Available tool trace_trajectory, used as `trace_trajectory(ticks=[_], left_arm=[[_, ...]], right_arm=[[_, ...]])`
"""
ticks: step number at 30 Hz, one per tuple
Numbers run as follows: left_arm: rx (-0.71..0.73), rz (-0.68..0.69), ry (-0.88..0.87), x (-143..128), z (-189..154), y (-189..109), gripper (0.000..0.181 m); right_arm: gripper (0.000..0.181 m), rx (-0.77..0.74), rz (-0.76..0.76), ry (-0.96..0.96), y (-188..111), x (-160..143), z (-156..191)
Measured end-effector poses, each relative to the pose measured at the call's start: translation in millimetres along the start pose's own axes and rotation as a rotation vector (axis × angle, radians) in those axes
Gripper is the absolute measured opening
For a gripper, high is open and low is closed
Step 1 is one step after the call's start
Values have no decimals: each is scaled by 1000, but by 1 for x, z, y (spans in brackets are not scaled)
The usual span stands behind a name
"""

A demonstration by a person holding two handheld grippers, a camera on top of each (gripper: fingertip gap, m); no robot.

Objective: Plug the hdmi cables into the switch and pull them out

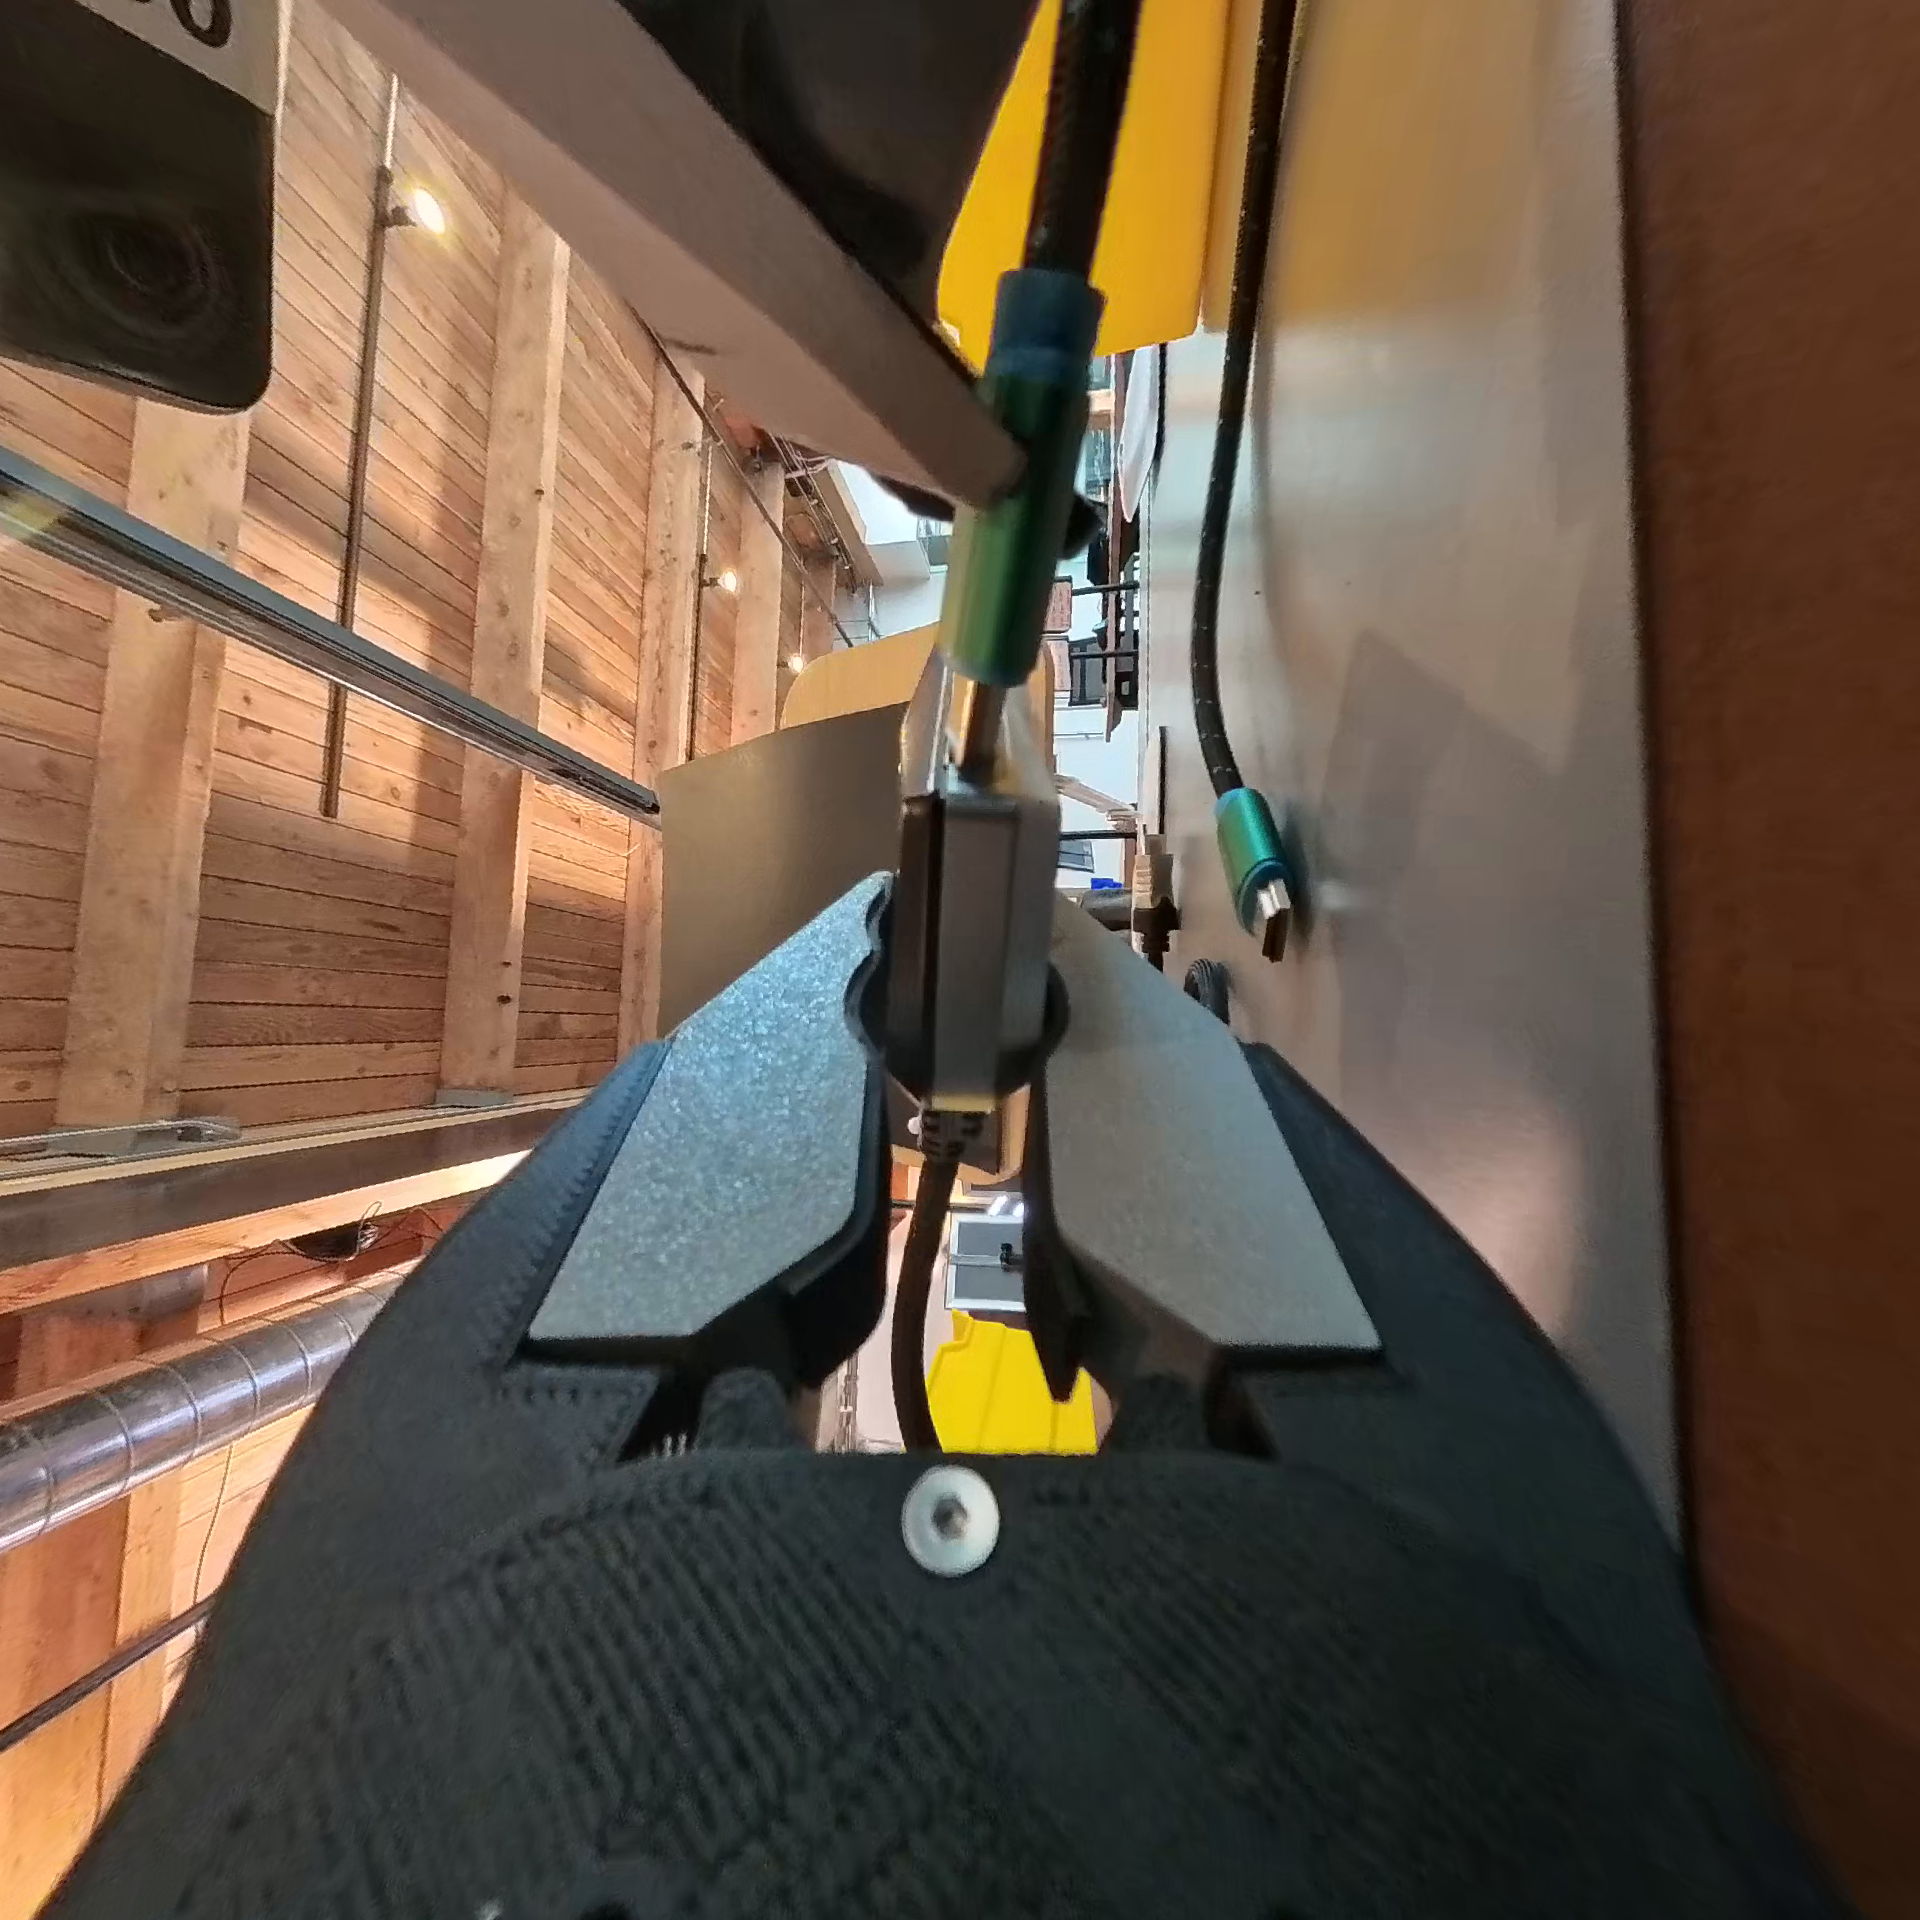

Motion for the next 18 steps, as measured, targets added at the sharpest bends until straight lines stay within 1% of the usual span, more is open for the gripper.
trace_trajectory(ticks=[8, 18], left_arm=[[-11, 13, 1, -1, -1, 1, 20], [-19, 8, -12, -1, -1, 1, 20]], right_arm=[[15, 34, -21, 63, 0, 0, -4], [15, 53, -33, 65, -1, -1, -6]])
Point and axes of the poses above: each gripper's, where its closed fingertips meet, y out along the fingers, x out of its top, z = x × y across the jaws, the point moved 7 cm from there along -y, back along the fingers, and after that the axes turned 6 degrees about z, right-handed, at the moved point
